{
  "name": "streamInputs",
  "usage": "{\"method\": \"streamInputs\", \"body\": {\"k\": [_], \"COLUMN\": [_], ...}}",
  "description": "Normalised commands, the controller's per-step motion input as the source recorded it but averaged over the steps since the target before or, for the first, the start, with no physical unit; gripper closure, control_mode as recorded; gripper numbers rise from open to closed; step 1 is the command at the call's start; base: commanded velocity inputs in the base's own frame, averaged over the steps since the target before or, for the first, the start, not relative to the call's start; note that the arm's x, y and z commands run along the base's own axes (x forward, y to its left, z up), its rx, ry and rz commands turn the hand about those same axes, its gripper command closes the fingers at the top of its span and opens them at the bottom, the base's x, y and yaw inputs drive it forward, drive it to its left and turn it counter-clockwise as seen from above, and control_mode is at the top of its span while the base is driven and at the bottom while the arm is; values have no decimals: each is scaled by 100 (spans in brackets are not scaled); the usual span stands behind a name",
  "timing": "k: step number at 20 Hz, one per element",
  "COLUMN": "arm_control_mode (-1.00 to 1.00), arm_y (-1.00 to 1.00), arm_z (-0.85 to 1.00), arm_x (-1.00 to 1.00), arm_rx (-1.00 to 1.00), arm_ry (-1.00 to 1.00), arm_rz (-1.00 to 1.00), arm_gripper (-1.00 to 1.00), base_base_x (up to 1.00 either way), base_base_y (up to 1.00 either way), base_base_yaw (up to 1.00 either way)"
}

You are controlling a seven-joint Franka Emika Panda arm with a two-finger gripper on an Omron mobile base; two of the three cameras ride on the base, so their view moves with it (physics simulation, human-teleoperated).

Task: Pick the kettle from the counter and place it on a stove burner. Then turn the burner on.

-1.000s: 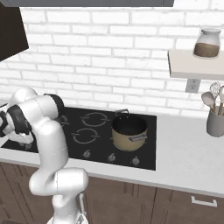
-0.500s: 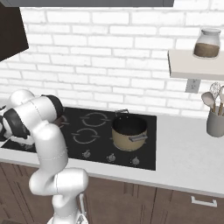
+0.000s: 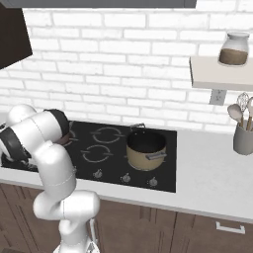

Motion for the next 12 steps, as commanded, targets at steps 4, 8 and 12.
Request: {"method": "streamInputs", "body": {"k": [4, 8, 12], "arm_control_mode": [-100, -100, -100], "arm_y": [-42, -26, -26], "arm_z": [-64, -55, -43], "arm_x": [0, 0, 0], "arm_rx": [0, 0, 0], "arm_ry": [-11, -10, -11], "arm_rz": [2, 1, 0], "arm_gripper": [100, 100, 100], "base_base_x": [0, 0, 0], "base_base_y": [0, 0, 0], "base_base_yaw": [0, 0, 0]}}
